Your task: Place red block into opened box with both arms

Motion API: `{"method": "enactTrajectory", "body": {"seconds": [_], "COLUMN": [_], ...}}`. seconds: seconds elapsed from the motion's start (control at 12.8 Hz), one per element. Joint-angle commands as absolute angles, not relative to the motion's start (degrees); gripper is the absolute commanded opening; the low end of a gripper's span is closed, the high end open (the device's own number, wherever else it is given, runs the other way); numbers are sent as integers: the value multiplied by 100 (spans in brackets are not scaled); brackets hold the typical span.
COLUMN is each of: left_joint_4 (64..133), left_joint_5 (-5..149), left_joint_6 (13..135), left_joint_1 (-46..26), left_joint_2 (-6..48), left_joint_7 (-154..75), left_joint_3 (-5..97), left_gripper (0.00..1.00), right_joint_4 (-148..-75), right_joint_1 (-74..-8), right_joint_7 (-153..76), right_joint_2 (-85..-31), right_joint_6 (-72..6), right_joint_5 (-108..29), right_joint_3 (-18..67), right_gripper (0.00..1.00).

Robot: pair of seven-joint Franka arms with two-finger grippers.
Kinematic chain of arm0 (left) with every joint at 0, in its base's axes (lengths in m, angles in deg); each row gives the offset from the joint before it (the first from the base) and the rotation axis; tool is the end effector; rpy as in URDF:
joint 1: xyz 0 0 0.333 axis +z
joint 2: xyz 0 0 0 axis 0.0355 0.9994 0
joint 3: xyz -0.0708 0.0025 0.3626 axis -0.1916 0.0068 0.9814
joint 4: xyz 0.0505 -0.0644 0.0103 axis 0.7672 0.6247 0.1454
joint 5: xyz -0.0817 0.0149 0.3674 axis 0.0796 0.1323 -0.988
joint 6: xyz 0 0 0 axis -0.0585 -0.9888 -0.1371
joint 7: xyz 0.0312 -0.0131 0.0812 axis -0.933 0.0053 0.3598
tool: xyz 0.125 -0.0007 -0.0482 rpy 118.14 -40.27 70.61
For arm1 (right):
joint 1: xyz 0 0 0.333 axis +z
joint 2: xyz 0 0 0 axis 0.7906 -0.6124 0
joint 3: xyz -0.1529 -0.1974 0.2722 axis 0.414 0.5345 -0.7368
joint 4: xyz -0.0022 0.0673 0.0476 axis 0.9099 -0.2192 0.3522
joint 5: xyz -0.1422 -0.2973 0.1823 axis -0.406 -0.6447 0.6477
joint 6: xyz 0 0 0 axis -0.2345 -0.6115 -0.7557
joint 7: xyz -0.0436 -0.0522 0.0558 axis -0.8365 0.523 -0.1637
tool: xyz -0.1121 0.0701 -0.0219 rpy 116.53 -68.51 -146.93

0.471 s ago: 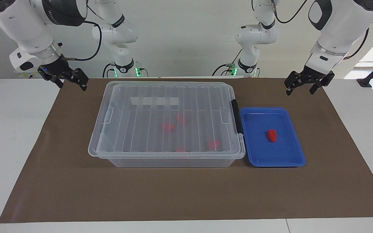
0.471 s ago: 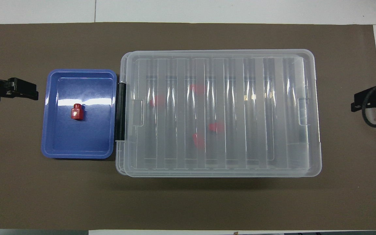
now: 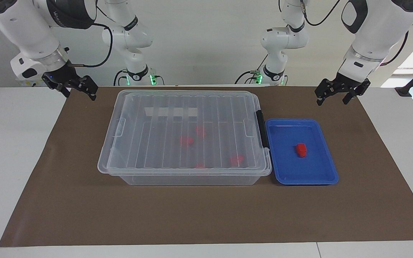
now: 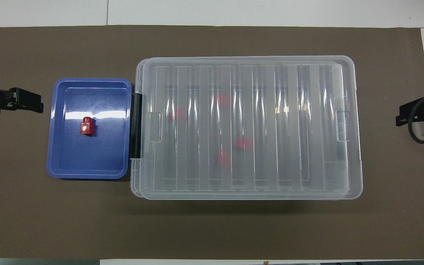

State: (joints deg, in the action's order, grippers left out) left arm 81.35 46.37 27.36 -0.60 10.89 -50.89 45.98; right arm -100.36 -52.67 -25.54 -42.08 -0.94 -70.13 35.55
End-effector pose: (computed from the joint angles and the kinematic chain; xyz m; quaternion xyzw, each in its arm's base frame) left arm 0.5373 -0.0551 0.6428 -0.9998 0.0201 -0.0049 0.0048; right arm 0.5192 -0.0427 0.6307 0.9947 -0.0839 -0.0590 0.0029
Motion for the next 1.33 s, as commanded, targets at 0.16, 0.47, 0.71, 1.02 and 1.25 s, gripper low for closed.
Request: {"method": "enactTrajectory", "body": {"seconds": [0.16, 0.47, 0.71, 1.02, 1.25], "left_joint_4": [8265, 8265, 8265, 8265, 8265], "left_joint_5": [4696, 4696, 4696, 4696, 4705], "left_joint_6": [2681, 2681, 2681, 2681, 2681], "left_joint_1": [1, 1, 1, 1, 1], "left_joint_2": [938, 938, 938, 938, 938], "left_joint_7": [-5126, -5126, -5126, -5126, -5126], "left_joint_3": [4583, 4583, 4583, 4583, 4583], "left_gripper": [100, 100, 100, 100, 100], "right_joint_4": [-9946, -10007, -10970, -11403, -11825], "right_joint_1": [-5347, -5356, -5268, -4943, -4969], "right_joint_7": [-2514, -2558, -2418, -1996, -2083], "right_joint_2": [-4288, -4184, -3789, -4007, -3999], "right_joint_6": [-31, -162, -1188, -1682, -1930], "right_joint_5": [-6953, -6944, -6900, -6856, -6865], "right_joint_3": [3501, 3273, 3122, 3114, 3114], "right_gripper": [100, 100, 100, 100, 100]}}
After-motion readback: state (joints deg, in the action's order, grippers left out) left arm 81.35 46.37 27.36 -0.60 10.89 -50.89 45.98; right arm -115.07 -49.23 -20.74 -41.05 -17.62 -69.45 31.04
